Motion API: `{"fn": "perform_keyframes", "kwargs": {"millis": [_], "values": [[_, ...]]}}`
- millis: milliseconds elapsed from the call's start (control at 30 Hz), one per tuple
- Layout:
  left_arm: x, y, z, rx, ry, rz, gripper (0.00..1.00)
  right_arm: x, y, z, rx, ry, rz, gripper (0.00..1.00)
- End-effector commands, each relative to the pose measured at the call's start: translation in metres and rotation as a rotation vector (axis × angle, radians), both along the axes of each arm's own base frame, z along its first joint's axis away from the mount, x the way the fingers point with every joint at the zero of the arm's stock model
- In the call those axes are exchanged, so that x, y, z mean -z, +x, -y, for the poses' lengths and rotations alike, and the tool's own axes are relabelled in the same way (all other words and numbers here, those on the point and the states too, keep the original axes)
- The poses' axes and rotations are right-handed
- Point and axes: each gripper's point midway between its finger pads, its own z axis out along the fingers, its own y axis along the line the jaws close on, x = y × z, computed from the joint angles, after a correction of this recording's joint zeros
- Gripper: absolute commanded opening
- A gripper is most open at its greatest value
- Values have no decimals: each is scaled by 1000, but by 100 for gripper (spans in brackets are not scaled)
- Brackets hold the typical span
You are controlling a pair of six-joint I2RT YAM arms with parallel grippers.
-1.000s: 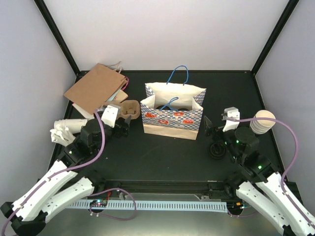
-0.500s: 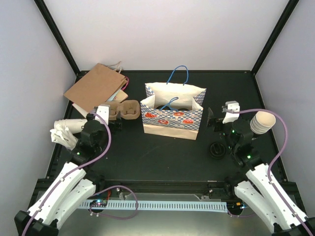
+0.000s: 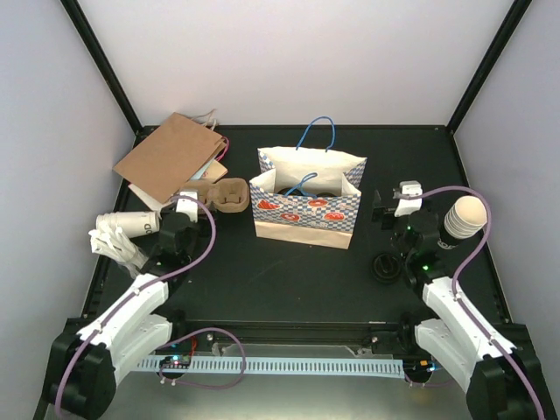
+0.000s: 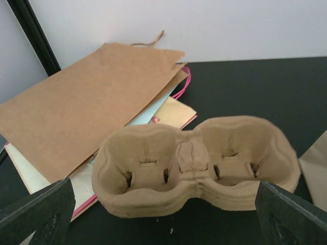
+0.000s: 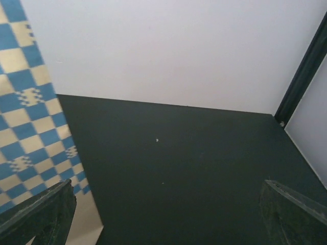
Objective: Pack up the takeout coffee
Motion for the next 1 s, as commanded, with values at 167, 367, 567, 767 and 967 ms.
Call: {"fn": "perform_keyframes", "kwargs": {"millis": [167, 367, 567, 767, 967], "values": [[-18, 23, -18, -83, 98, 128, 99, -1, 12, 4, -10, -11, 121, 99], [-6, 33, -25, -65, 67, 107, 99, 9, 20, 5, -9, -10, 101, 100], [1, 41, -34, -63, 40, 99, 99, 23, 28, 13, -6, -1, 72, 100], [7, 48, -41, -62, 33, 110, 99, 31, 34, 27, 41, 26, 95, 99], [9, 51, -46, -68, 41, 121, 99, 34, 38, 33, 58, 4, 119, 99]]}}
